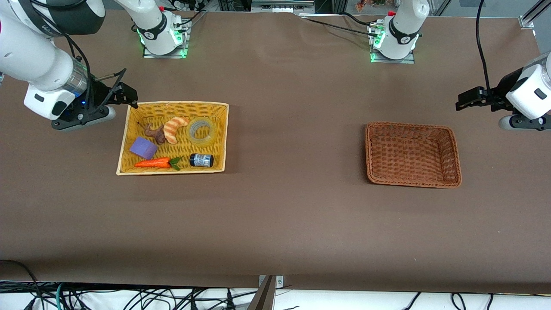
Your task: Transfer tape with both arms
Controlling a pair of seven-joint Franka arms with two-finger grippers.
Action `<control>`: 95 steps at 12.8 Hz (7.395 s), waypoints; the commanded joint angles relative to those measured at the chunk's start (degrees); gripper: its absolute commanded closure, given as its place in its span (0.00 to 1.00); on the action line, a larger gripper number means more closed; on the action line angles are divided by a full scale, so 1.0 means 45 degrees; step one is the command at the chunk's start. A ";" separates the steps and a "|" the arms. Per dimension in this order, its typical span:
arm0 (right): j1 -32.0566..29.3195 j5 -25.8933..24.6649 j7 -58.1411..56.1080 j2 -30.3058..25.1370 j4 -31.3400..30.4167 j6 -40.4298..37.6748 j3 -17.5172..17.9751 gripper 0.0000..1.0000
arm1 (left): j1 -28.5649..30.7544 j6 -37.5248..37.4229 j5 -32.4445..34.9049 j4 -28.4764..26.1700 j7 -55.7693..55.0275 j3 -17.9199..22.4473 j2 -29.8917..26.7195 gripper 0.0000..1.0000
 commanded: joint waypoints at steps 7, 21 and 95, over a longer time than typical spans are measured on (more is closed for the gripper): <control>-0.0033 -0.0165 0.0021 -0.0235 -0.0499 0.0442 -0.0031 0.00 | 0.0006 -0.0023 -0.0080 0.0323 0.0206 0.0000 0.0140 0.00; 0.0123 -0.0379 0.1872 0.0369 -0.4146 0.5102 0.0552 0.01 | 0.0006 -0.0043 -0.0080 0.0323 0.0206 0.0000 0.0140 0.00; -0.0618 0.0031 -0.1307 -0.0371 -0.1280 0.0814 -0.0070 0.00 | -0.0443 1.3570 0.3018 -0.8328 -1.1916 -0.7577 0.4163 0.00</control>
